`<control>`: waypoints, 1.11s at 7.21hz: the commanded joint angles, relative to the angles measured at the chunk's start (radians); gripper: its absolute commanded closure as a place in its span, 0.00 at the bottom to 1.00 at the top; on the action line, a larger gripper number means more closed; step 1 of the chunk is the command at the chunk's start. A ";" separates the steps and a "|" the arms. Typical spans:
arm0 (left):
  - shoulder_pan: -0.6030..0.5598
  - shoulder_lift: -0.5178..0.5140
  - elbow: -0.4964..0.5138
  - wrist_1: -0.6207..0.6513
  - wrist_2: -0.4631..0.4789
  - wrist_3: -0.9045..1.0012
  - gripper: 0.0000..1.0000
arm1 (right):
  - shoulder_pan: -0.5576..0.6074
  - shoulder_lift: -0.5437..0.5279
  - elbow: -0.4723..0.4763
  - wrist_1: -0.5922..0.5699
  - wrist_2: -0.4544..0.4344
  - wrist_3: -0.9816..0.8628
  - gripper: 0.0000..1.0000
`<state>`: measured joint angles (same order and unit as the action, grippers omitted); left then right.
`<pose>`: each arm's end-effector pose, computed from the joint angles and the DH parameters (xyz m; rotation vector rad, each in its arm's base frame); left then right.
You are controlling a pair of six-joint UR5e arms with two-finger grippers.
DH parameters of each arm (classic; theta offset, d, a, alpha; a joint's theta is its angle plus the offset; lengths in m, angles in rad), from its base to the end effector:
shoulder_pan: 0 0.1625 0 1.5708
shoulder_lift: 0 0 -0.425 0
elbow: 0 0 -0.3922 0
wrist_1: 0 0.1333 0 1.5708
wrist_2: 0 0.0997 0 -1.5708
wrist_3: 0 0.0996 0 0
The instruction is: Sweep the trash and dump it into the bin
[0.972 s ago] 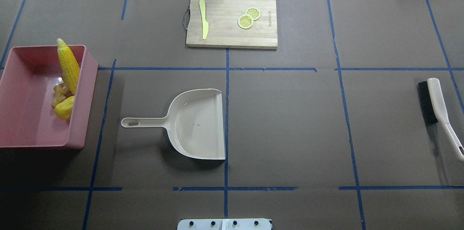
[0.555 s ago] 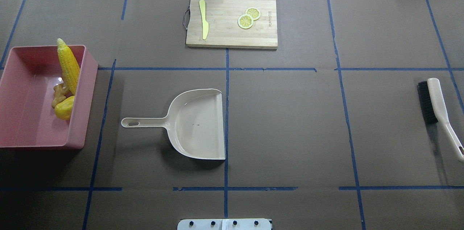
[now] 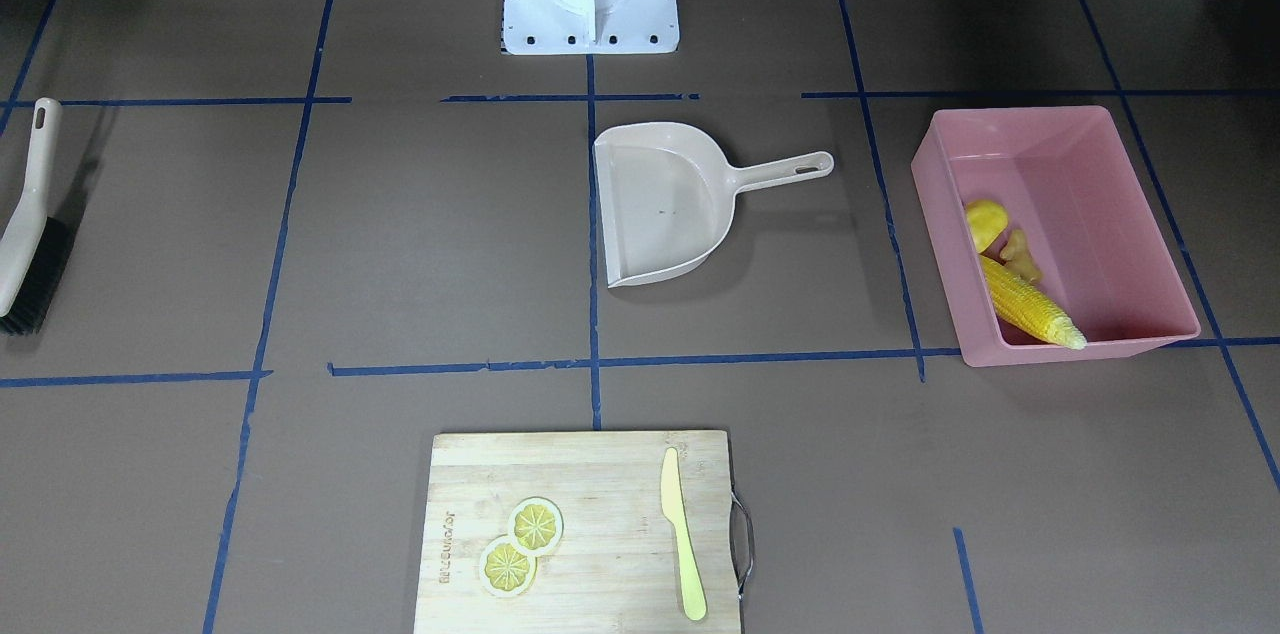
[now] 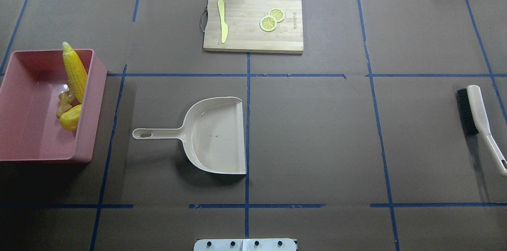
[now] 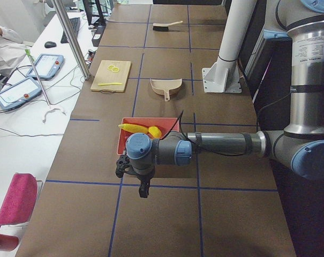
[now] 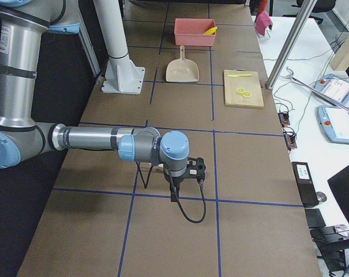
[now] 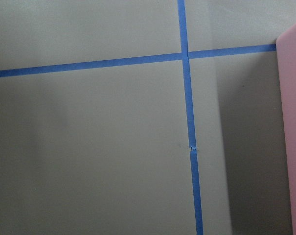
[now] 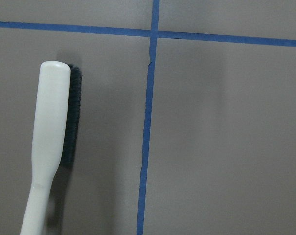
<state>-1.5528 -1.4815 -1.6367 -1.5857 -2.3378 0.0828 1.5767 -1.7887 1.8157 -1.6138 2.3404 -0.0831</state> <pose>-0.0560 -0.4544 0.6675 0.0168 0.7671 0.0926 0.0663 -0.3983 0.6400 0.0190 -0.7697 -0.0672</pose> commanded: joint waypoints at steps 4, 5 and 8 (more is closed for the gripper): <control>0.000 0.001 0.000 0.003 0.000 0.000 0.00 | -0.043 0.000 0.001 0.009 0.004 0.002 0.00; 0.000 0.001 0.000 0.001 0.000 0.000 0.00 | -0.046 0.000 0.001 0.009 0.004 0.000 0.00; 0.000 0.001 0.000 0.001 0.000 0.000 0.00 | -0.049 0.005 0.001 0.020 0.004 0.002 0.00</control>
<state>-1.5524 -1.4803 -1.6374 -1.5855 -2.3378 0.0828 1.5303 -1.7861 1.8162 -1.6023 2.3433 -0.0825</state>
